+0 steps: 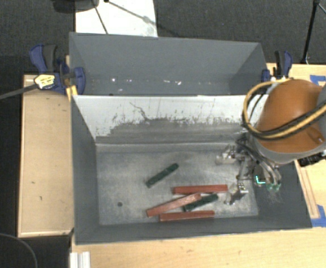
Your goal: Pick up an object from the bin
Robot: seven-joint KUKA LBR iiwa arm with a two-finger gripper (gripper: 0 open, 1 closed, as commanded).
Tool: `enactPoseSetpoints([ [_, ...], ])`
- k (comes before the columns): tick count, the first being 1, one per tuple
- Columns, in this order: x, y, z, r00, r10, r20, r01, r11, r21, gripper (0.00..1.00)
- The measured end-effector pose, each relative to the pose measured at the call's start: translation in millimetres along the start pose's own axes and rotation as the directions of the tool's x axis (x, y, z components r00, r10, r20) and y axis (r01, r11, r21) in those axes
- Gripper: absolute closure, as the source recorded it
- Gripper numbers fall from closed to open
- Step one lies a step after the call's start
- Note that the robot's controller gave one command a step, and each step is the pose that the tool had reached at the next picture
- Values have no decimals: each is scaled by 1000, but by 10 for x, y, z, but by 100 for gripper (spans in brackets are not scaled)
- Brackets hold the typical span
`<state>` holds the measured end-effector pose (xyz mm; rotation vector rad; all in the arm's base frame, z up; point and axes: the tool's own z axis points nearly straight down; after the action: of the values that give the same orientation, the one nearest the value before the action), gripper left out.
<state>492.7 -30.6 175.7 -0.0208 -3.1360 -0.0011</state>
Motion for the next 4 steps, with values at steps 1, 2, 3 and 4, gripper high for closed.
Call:
enactPoseSetpoints([
  [1, -18, 1, -37, 1000, -1, 8, 1, 1000, 1, 0],
  [2, 23, 549, 540, 991, -132, 11, 132, 991, 2, 0],
  [3, -17, 746, 605, 984, -177, 4, 177, 984, 0, 0],
  [4, 55, 617, 484, 998, 66, 5, -66, 998, 0, 0],
])
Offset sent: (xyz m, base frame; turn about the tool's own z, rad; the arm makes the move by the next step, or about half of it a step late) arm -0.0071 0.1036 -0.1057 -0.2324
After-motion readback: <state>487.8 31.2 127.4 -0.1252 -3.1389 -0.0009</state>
